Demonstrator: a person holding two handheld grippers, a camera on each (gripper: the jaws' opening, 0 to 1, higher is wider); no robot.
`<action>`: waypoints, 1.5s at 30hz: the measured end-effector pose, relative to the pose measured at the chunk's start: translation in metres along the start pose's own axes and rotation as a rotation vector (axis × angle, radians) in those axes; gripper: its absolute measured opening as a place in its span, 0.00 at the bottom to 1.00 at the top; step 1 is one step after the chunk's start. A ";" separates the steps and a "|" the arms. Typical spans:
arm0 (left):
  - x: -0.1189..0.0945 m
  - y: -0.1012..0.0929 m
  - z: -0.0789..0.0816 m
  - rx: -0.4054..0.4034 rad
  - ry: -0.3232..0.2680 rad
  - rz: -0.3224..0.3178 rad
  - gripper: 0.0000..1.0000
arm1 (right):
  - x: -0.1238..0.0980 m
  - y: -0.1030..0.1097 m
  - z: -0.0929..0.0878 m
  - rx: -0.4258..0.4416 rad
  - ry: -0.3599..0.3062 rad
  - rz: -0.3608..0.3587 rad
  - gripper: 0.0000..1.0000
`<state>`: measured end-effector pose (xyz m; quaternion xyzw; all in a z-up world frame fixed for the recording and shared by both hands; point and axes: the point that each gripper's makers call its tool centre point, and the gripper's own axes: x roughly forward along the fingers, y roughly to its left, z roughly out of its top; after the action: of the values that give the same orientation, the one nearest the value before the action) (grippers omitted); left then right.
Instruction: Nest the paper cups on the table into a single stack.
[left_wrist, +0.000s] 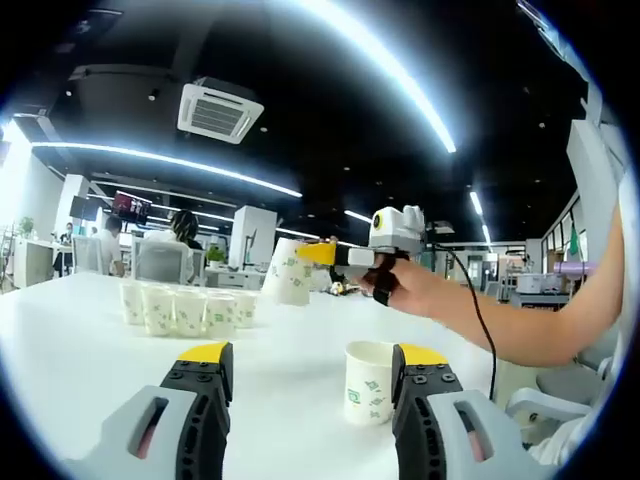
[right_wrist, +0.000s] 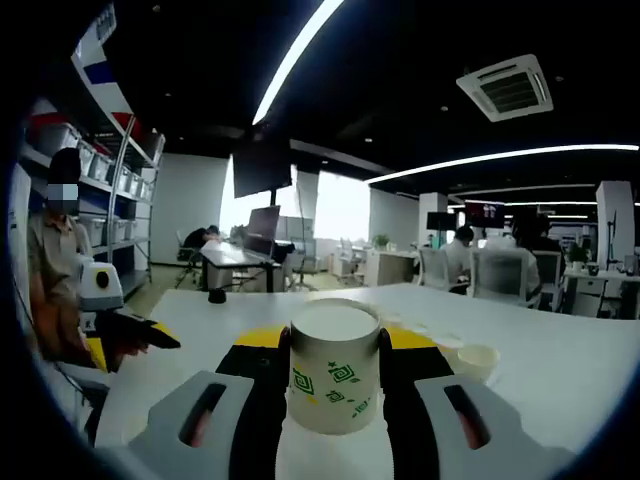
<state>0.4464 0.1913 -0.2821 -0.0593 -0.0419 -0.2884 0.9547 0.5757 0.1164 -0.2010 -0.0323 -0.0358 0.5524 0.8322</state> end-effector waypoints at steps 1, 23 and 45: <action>0.000 0.000 0.000 -0.001 -0.002 0.001 0.68 | 0.000 0.012 0.003 0.002 -0.003 0.033 0.38; -0.010 0.015 0.006 0.015 -0.022 0.052 0.71 | 0.004 0.126 0.030 -0.008 -0.035 0.307 0.38; -0.012 -0.024 0.058 0.025 -0.281 -0.111 0.74 | -0.003 0.178 0.045 0.226 -0.107 0.574 0.38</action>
<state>0.4207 0.1864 -0.2240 -0.0846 -0.1819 -0.3291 0.9227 0.4071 0.1837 -0.1733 0.0809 -0.0075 0.7662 0.6375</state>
